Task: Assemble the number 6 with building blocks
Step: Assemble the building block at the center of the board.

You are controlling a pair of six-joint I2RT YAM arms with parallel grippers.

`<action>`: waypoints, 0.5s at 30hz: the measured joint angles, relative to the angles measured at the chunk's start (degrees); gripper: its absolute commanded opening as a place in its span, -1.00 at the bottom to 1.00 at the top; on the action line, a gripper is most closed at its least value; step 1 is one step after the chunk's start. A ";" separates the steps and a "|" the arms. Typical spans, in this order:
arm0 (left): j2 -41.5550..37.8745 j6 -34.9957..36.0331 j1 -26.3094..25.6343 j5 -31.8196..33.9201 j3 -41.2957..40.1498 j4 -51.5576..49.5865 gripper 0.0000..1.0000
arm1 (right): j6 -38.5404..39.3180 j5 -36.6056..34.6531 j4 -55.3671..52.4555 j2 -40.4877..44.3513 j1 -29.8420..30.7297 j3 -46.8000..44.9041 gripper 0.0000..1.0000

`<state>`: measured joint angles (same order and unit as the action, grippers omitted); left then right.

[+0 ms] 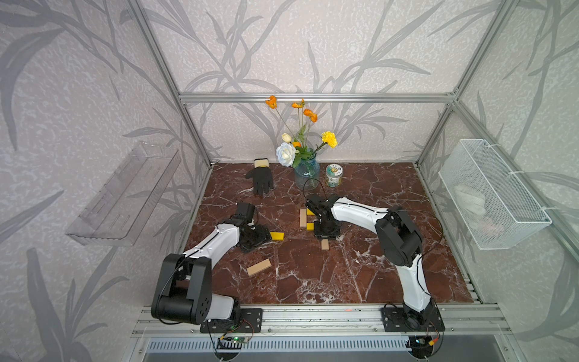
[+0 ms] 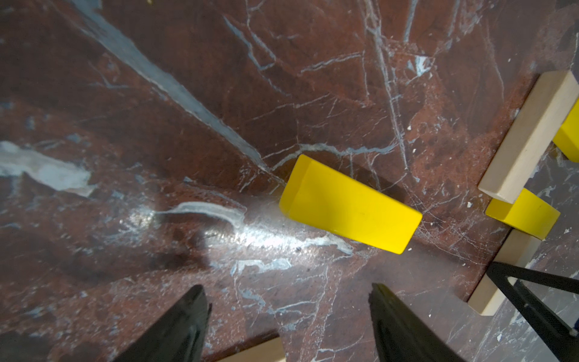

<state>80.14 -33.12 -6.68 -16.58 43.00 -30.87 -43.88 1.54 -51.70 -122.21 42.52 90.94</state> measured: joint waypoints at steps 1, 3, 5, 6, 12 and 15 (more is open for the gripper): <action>0.00 0.02 0.00 0.00 0.00 -0.02 0.65 | 0.00 0.00 -0.11 -0.04 0.00 0.09 -0.48; 0.00 0.07 0.07 -0.02 0.00 -0.11 0.65 | 0.00 -0.02 -0.39 -0.26 0.00 0.35 -0.38; 0.00 0.11 0.22 -0.04 0.00 -0.24 0.66 | 0.02 -0.11 -1.07 -0.70 0.00 1.11 -0.30; 0.00 0.13 0.31 -0.04 0.00 -0.31 0.65 | 0.07 -0.15 -1.25 -0.87 0.00 1.31 -0.24; 0.00 0.15 0.72 -0.07 0.00 -0.39 0.66 | 0.39 -1.07 -1.57 -1.68 -0.09 2.36 0.17; 0.00 0.17 0.87 -0.09 0.00 -0.42 0.66 | 0.48 -1.11 -1.64 -1.84 -0.22 2.60 0.24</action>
<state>80.14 -32.95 -5.80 -16.67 43.00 -31.29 -43.40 0.43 -53.34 -124.05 42.30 93.54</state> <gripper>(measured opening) 0.829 0.608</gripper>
